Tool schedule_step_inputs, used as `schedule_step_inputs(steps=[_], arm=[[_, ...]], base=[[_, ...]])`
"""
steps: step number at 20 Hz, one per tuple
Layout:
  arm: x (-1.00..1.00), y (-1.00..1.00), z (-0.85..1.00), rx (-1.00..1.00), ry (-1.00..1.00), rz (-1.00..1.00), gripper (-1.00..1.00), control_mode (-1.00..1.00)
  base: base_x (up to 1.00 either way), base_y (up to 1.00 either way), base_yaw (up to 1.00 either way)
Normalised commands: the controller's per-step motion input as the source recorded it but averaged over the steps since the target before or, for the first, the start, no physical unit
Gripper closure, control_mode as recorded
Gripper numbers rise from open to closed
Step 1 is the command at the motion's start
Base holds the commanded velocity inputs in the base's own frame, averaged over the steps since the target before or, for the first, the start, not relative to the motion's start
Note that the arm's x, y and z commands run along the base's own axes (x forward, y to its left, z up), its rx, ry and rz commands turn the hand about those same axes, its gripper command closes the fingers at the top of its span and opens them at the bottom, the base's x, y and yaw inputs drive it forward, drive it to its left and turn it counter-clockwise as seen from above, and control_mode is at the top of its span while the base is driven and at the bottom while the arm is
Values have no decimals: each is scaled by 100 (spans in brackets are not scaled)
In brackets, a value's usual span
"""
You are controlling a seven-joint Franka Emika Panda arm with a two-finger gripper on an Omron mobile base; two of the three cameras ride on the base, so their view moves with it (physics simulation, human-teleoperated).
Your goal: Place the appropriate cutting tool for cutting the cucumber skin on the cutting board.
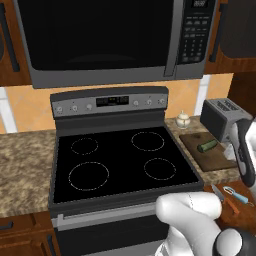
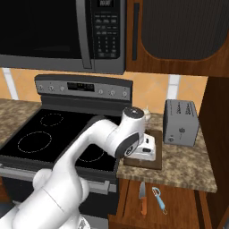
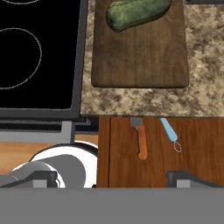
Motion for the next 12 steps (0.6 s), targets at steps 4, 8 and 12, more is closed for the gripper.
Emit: schedule_step_inputs(steps=[4,8,12], arm=[[0,-61,-64,-1,9,0,-100,-100],[-2,-74,-57,-2,7,0,-100,-100],[-4,-69,-54,-6,8,0,-100,-100]], base=[[0,0,0],[0,0,0],[0,0,0]])
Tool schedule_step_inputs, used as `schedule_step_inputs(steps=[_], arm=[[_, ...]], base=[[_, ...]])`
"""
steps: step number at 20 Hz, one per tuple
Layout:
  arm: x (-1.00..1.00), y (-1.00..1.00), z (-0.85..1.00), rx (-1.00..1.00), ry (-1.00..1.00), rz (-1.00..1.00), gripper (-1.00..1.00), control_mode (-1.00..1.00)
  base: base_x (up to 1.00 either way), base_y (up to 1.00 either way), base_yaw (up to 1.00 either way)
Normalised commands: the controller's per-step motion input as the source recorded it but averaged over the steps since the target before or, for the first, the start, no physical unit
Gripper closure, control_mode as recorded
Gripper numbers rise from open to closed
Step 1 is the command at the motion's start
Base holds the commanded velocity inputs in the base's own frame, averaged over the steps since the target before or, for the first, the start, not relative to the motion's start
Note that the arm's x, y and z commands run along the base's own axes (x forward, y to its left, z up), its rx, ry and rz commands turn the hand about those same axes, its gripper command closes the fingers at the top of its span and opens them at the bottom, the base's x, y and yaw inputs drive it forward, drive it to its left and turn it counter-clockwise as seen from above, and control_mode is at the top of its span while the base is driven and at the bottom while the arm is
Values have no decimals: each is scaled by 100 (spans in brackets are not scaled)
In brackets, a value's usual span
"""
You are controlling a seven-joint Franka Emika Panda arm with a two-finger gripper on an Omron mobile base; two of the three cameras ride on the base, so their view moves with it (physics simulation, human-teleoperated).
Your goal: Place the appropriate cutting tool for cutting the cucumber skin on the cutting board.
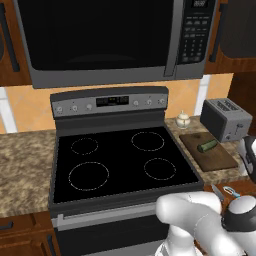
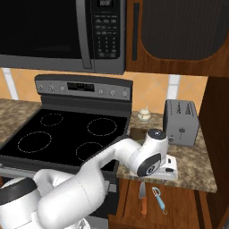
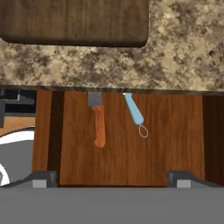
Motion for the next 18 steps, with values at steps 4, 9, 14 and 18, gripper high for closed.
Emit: schedule_step_inputs(steps=[4,9,14,18], arm=[[-7,-32,-54,-8,6,0,-100,-100],[0,-12,-52,-4,3,-1,-100,-100],[-18,-15,-50,-3,1,4,-100,-100],[-8,-1,-43,-1,-2,11,-100,-100]], base=[[0,0,0],[0,0,0],[0,0,0],[0,0,0]])
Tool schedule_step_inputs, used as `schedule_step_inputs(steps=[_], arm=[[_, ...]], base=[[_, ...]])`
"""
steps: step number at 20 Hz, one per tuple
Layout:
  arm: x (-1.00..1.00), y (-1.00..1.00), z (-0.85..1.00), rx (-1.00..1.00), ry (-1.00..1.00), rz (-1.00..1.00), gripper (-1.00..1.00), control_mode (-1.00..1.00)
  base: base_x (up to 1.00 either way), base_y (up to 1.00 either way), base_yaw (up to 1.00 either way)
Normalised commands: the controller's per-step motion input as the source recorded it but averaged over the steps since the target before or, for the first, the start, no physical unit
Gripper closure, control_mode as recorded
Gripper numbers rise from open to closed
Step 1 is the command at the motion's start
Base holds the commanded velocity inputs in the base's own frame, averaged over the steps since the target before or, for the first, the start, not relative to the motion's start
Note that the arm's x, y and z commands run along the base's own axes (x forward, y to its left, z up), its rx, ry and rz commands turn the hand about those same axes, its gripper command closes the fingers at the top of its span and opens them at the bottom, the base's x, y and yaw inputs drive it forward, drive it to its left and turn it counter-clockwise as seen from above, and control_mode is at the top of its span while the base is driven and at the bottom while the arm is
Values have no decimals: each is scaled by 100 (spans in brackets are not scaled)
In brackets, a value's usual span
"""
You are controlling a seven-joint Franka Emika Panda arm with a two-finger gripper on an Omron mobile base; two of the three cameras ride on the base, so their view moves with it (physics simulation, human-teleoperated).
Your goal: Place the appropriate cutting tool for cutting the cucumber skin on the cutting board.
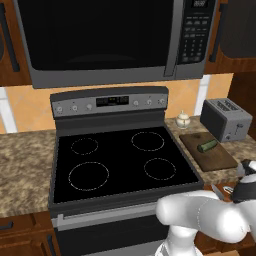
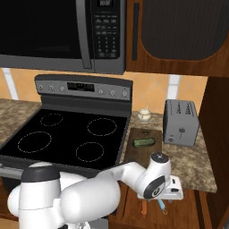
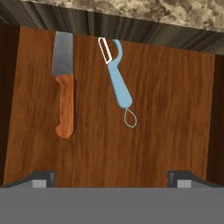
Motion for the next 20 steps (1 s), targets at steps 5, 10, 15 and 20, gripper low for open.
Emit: schedule_step_inputs(steps=[5,10,15,20], arm=[[-2,0,-31,0,-9,11,-100,-100],[-3,-3,-34,0,-6,8,-100,-100],[2,-27,-15,6,0,0,-100,-100],[11,-14,-6,11,0,0,-100,-100]], base=[[0,0,0],[0,0,0],[0,0,0],[0,0,0]])
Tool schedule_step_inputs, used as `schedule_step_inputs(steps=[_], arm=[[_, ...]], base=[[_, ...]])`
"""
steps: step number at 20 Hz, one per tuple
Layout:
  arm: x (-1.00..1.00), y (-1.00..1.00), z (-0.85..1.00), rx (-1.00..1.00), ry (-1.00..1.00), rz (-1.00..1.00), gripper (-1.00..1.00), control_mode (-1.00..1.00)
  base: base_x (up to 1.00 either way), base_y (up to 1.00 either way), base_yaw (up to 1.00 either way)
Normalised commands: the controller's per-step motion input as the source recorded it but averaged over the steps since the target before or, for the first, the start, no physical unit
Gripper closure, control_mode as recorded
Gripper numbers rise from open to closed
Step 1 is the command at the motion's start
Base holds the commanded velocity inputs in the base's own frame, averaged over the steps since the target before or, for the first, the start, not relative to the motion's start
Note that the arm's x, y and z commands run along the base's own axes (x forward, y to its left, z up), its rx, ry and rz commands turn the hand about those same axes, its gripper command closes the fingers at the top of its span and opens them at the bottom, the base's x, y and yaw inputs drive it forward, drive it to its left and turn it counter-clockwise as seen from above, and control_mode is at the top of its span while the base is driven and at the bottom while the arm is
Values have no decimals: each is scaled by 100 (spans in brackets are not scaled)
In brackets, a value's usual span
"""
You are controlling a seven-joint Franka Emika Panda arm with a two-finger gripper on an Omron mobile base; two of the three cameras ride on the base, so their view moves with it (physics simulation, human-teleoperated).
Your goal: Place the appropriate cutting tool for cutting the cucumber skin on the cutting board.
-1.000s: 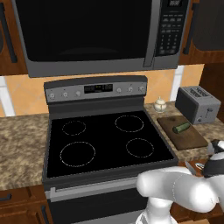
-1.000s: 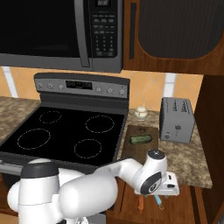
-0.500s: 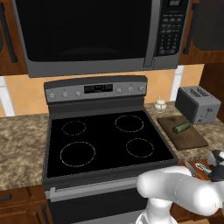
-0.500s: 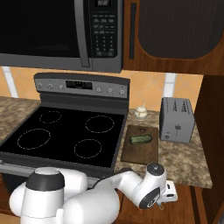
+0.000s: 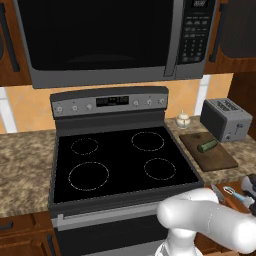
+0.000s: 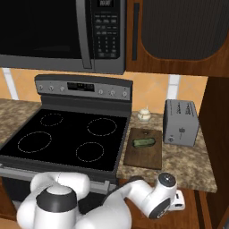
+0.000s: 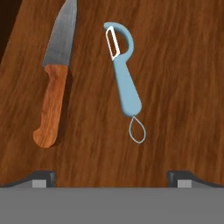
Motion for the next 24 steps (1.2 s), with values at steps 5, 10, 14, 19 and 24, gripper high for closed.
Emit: schedule_step_inputs(steps=[5,10,14,19,24], arm=[[20,-9,-1,8,0,0,-100,-100],[2,-5,-17,0,0,0,-100,-100],[7,0,-19,0,0,0,-100,-100],[25,0,-7,0,0,0,-100,-100],[17,0,-6,0,0,0,-100,-100]], base=[[0,0,0],[0,0,0],[0,0,0],[0,0,0],[0,0,0]])
